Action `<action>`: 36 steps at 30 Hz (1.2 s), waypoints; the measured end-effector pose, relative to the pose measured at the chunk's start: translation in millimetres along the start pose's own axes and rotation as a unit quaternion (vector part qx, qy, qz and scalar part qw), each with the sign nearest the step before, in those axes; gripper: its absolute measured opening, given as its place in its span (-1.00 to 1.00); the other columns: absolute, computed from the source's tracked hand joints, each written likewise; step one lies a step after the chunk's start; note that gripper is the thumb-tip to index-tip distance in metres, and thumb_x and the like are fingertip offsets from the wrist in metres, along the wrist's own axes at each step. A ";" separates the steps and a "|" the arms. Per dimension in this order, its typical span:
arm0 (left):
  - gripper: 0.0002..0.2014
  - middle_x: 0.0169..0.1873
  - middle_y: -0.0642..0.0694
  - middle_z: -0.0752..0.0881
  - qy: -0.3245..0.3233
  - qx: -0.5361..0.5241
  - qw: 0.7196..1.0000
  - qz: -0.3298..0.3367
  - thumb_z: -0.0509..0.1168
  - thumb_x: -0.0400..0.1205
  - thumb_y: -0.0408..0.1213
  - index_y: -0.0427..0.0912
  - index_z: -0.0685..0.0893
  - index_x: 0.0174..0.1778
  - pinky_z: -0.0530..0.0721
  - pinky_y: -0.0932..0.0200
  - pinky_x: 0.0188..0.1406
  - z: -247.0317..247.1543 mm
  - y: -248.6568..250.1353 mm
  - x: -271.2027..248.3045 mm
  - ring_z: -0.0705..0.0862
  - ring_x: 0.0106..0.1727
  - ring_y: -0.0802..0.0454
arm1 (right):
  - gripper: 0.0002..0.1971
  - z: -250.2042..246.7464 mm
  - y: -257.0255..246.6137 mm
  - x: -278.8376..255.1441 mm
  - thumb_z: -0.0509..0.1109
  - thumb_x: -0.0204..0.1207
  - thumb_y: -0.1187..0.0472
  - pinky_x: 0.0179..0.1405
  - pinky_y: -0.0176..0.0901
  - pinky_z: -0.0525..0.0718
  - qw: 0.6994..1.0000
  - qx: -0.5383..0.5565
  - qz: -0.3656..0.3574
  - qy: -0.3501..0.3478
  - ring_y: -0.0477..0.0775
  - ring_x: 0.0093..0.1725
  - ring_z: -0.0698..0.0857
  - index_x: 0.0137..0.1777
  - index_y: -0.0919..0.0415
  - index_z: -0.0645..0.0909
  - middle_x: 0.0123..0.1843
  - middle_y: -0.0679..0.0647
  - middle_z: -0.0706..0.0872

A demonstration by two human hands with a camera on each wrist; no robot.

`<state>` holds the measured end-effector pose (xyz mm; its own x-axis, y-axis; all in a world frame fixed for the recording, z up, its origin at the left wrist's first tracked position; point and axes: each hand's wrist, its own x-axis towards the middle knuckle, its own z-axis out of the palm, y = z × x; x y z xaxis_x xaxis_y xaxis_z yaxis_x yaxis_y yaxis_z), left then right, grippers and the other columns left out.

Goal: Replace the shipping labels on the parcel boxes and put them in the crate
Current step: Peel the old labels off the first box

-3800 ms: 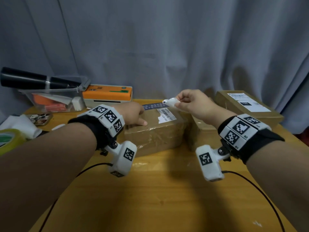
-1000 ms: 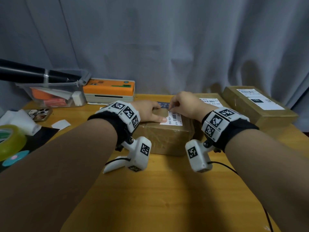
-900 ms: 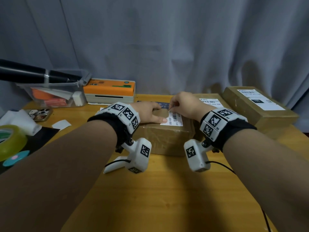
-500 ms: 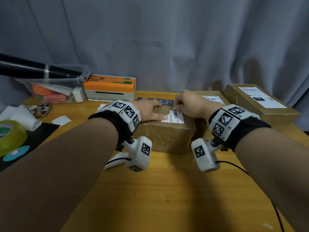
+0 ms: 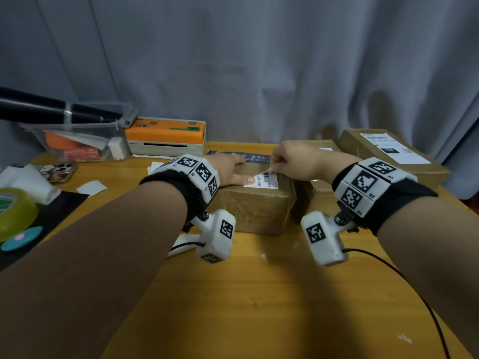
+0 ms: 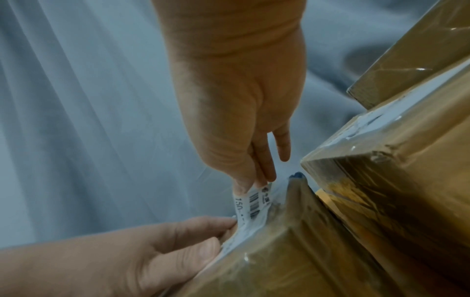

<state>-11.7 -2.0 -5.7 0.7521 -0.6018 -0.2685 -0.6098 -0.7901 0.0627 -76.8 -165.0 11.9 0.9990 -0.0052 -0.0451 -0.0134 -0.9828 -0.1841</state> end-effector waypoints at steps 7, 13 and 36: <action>-0.25 0.67 -0.05 0.03 -0.005 -0.010 1.000 0.002 0.02 0.61 0.28 0.03 0.02 0.67 0.22 -0.06 0.56 2.0 -3.6 -1.5 0.19 0.63 -0.14 | -0.50 5.7 4.9 -3.4 0.39 0.51 0.31 0.25 -0.06 0.62 0.987 0.154 0.035 0.009 0.06 0.18 0.66 0.44 0.11 0.39 0.21 0.07 0.67; -0.16 0.64 0.01 0.17 -0.027 -0.051 0.998 0.034 0.15 0.52 0.34 0.03 0.08 0.66 0.24 0.05 0.52 -2.7 -9.1 -9.2 0.24 0.61 -0.04 | -0.77 17.7 9.7 -3.0 0.42 0.54 0.20 0.03 -0.25 0.54 0.992 0.112 0.032 0.044 -0.05 0.08 0.62 0.18 0.13 0.71 0.15 0.02 0.72; -0.16 0.58 -0.09 0.33 0.010 -0.009 1.000 0.007 0.17 0.49 0.37 0.04 0.17 0.63 0.42 -0.10 0.46 0.2 15.6 -4.8 0.38 0.52 -0.15 | -0.74 10.5 6.3 -4.4 0.41 0.55 0.05 -0.19 -0.14 0.56 0.980 0.124 0.128 0.088 0.08 -0.10 0.67 0.01 0.25 0.73 -0.09 0.11 0.74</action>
<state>-24.8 -11.4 -3.6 0.7487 -0.6149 -0.2476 -0.6159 -0.7834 0.0833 -81.7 -169.3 0.6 0.9531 -0.2991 0.0460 -0.2528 -0.8704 -0.4224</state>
